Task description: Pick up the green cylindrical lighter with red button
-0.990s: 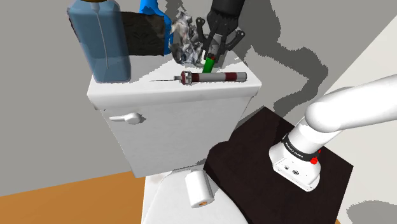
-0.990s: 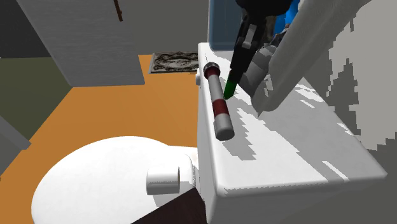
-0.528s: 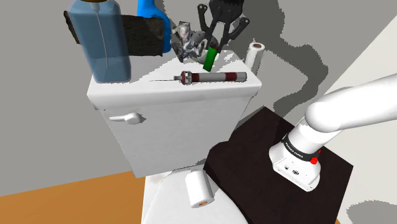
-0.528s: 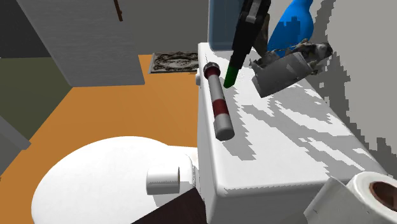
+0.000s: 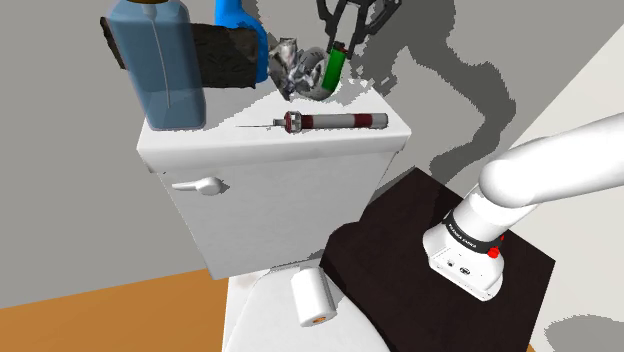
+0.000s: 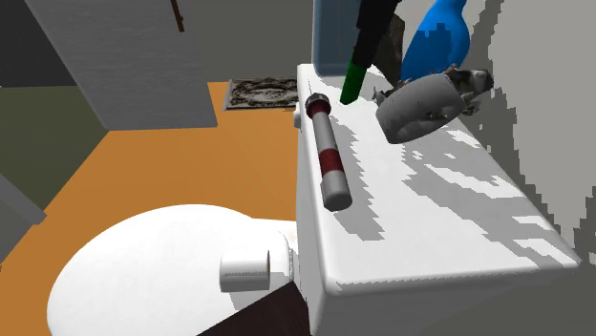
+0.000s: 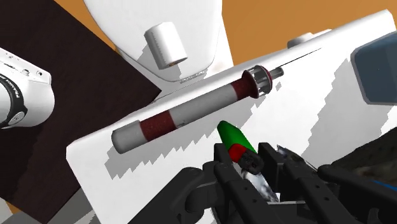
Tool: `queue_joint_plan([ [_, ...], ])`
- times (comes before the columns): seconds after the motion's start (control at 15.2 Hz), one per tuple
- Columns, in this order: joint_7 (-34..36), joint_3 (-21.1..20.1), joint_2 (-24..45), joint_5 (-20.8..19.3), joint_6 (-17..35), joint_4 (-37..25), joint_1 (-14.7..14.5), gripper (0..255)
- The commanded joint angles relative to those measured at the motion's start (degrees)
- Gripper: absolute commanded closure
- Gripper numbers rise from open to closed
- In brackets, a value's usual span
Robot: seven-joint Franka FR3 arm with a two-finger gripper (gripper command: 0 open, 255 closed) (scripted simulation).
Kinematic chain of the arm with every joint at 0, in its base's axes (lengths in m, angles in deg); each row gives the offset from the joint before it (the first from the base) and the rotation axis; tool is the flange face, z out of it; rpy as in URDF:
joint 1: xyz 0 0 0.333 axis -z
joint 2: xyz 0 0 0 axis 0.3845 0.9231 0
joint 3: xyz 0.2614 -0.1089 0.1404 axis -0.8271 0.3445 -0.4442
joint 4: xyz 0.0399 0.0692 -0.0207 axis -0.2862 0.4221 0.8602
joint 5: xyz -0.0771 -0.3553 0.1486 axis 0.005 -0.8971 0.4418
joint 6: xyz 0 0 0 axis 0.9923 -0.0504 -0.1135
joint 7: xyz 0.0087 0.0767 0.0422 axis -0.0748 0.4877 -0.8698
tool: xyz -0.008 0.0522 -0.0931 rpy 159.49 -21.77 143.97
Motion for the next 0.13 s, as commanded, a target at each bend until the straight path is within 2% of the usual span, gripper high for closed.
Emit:
queue_joint_plan([
  [0.0, 0.2, 0.2, 0.0, -0.1, -0.9, -0.9, 0.0, 255],
  [0.07, 0.2, 0.2, 0.1, -0.1, -0.9, -1.0, 0.0, 255],
])
